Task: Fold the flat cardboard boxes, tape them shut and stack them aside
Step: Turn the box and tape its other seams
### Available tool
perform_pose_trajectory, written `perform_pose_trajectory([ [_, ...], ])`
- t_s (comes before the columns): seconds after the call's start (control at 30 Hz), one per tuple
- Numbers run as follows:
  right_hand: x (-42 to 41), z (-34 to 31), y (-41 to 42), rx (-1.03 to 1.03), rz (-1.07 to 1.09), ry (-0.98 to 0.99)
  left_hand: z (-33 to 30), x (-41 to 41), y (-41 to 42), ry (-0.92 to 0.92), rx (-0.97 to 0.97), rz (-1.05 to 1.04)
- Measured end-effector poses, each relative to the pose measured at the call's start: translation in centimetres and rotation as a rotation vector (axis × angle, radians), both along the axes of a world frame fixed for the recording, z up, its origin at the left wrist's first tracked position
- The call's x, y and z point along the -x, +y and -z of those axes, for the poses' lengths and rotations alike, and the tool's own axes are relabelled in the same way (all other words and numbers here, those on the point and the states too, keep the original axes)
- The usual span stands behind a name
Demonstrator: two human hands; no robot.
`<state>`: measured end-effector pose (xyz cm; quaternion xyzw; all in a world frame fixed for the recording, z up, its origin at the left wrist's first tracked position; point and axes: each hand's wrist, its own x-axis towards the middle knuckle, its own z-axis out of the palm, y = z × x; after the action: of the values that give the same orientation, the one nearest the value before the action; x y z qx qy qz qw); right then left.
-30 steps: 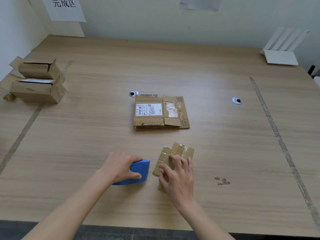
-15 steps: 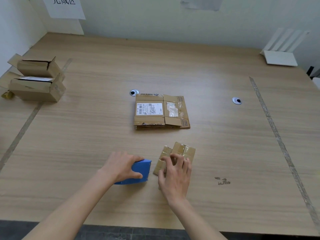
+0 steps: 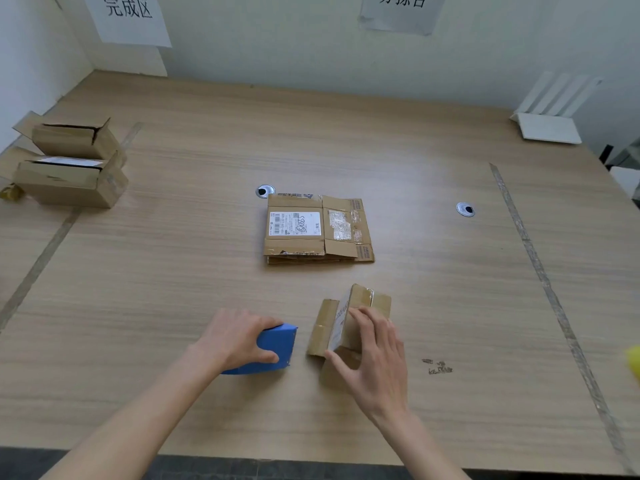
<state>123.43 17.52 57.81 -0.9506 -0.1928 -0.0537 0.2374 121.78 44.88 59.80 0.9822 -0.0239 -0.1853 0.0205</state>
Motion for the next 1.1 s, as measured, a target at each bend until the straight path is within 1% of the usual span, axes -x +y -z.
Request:
perform_pose_trajectory([
  [0.13,-0.2,-0.9,0.8,0.004,0.226,0.128,-0.4,0.1,-0.2,-0.004,0.011,-0.020],
  [0.2,-0.5,-1.0,1.3,0.015,0.225,0.193,-0.8,0.1,-0.3,0.003,0.018,-0.029],
  [0.3,-0.9,-0.8,0.8,0.054,0.038,0.212,-1.2,0.4,-0.5,0.011,0.027,-0.030],
  [0.4,-1.1,-0.7,-1.1,0.135,-0.169,0.157,-1.4,0.9,-0.7,0.013,0.032,-0.026],
  [0.47,-1.3,-0.7,-2.8,0.157,-0.215,0.136,-1.6,1.1,-0.7,0.010,0.022,-0.019],
  [0.63,-2.3,-1.4,-5.2,0.190,-0.277,0.171,-2.4,1.4,-0.8,-0.020,0.023,-0.070],
  [0.77,-2.7,-2.0,-5.4,0.168,-0.296,0.137,-3.6,1.5,-0.5,-0.035,0.100,-0.102],
  [0.83,-2.8,-2.2,-5.1,0.223,-0.326,0.084,-4.5,1.6,-0.5,-0.052,0.119,-0.116],
  [0.9,-3.0,-2.6,-5.0,0.284,-0.377,0.049,-5.4,1.8,-0.3,-0.062,0.123,-0.114],
  [1.0,-3.6,-3.3,-5.8,0.318,-0.501,0.058,-6.3,2.5,0.1,-0.058,0.147,-0.093],
  [1.1,-4.0,-3.4,-7.2,0.344,-0.623,-0.013,-7.3,3.2,0.1,-0.047,0.142,-0.071],
])
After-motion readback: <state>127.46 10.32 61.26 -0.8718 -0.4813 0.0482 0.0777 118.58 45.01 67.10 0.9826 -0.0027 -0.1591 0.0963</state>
